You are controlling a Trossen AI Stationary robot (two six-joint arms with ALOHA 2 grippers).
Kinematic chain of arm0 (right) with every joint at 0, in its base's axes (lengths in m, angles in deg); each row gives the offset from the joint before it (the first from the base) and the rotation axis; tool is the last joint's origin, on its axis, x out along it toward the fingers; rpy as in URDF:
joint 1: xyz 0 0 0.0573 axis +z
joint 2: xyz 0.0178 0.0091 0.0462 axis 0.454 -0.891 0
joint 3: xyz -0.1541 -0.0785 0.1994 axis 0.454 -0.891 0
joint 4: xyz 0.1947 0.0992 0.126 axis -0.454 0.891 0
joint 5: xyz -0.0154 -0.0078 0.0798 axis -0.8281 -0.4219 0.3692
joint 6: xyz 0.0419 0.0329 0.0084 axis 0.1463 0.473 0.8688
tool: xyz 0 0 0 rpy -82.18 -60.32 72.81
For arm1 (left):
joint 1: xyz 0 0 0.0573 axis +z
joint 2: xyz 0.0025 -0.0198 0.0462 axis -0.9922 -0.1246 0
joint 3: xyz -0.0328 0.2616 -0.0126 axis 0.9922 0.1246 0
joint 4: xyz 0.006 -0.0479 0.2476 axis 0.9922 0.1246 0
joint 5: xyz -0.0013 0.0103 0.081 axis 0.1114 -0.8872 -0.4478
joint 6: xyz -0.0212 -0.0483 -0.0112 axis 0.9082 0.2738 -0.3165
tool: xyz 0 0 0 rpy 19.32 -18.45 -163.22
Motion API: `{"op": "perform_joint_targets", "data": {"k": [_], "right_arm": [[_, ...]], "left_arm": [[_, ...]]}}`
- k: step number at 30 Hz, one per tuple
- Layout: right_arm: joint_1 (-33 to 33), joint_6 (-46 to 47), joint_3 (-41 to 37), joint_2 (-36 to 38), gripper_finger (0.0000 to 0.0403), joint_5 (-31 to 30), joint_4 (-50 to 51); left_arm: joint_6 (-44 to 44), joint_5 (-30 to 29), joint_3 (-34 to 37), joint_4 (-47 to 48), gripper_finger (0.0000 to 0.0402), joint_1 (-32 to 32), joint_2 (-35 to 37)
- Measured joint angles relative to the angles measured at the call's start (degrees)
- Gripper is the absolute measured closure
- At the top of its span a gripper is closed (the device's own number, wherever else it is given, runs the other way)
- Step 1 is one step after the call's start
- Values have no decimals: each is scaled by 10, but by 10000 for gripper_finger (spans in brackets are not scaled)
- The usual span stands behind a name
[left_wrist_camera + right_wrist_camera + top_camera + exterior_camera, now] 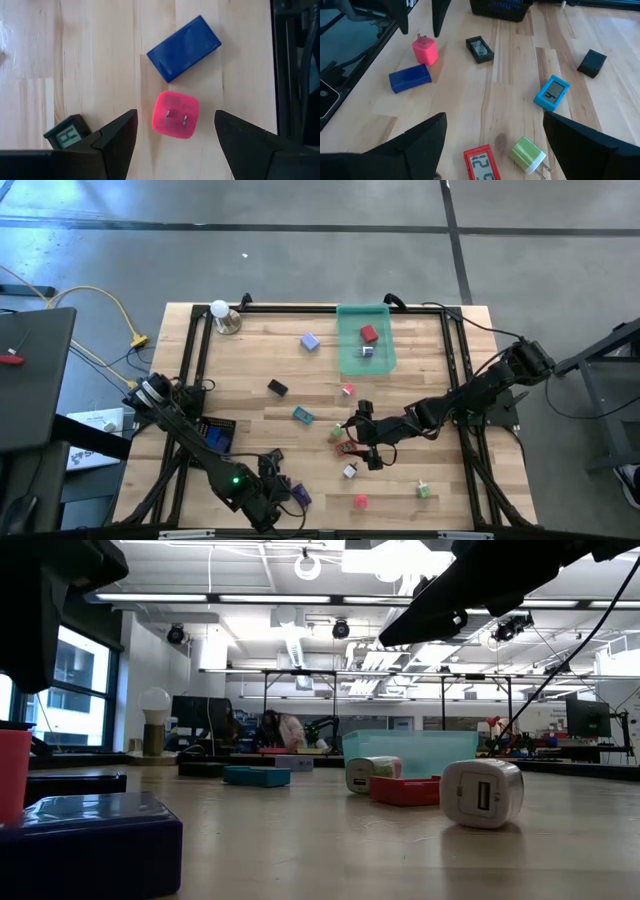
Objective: Pick & Place Office items
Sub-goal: Put the left pink charger adapter into the green bin
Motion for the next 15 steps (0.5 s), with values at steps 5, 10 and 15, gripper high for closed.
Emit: {"op": "perform_joint_targets", "data": {"k": [5,10,15], "right_arm": [[0,1,0,0,82,0,0],[0,1,0,0,82,0,-1],[0,1,0,0,82,0,-1]], "left_arm": [[-9,-1,0,-5,144,0,-10],[-17,0,0,-6,144,0,-34],[-17,3,0,-7,144,5,-41]]}}
